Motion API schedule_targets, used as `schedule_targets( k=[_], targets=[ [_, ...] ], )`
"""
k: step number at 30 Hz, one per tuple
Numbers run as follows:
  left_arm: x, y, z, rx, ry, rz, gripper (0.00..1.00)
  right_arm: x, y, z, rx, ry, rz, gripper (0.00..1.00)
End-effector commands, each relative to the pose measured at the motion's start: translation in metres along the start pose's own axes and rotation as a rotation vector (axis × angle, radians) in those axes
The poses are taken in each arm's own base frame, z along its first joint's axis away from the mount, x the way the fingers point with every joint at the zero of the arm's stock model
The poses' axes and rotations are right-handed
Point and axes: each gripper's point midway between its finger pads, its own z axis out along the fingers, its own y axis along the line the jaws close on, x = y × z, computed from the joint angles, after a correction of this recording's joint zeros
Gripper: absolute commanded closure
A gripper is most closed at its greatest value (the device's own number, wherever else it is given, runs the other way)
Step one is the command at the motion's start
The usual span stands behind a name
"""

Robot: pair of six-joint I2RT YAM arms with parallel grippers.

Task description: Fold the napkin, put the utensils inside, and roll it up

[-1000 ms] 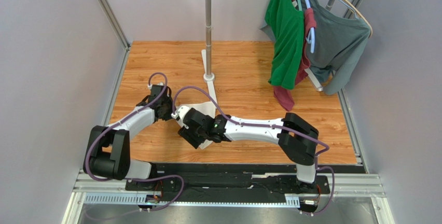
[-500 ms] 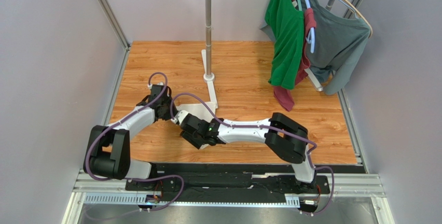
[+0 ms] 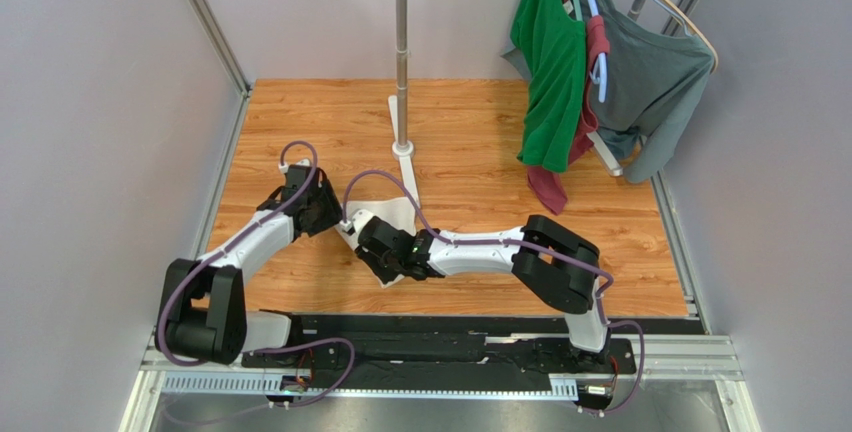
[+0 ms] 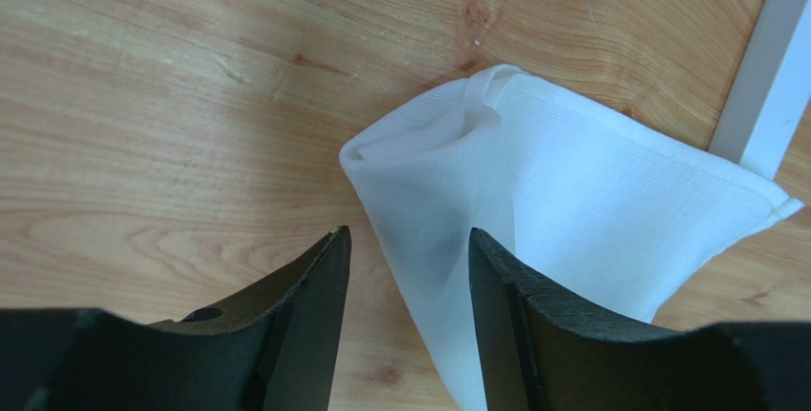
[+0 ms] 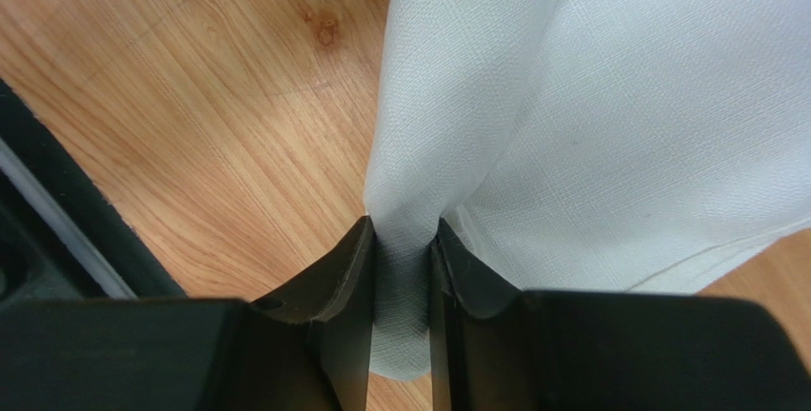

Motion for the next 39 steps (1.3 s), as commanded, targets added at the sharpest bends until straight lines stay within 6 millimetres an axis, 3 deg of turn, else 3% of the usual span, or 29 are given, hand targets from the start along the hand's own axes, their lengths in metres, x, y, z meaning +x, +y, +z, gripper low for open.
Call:
schedule_targets(
  k=[1, 6, 16, 34, 39],
  targets=[
    [-0.017, 0.006, -0.024, -0.022, -0.101, -0.030, 0.39, 0.063, 0.000, 0.007, -0.134, 0.163, 0.121, 0.81],
    [-0.020, 0.004, -0.036, 0.016, -0.156, -0.044, 0.39, 0.061, 0.000, 0.005, -0.291, 0.139, 0.231, 0.81],
    [-0.006, -0.006, -0.027, 0.108, -0.128, -0.020, 0.39, 0.054, -0.006, 0.002, -0.515, 0.118, 0.385, 0.84],
    [-0.007, -0.021, 0.002, 0.151, -0.086, -0.054, 0.41, 0.058, -0.030, 0.007, -0.650, 0.139, 0.535, 0.87],
    [-0.007, -0.023, 0.009, 0.147, -0.067, -0.041, 0.47, 0.061, -0.034, 0.011, -0.660, 0.151, 0.551, 0.87]
  ],
)
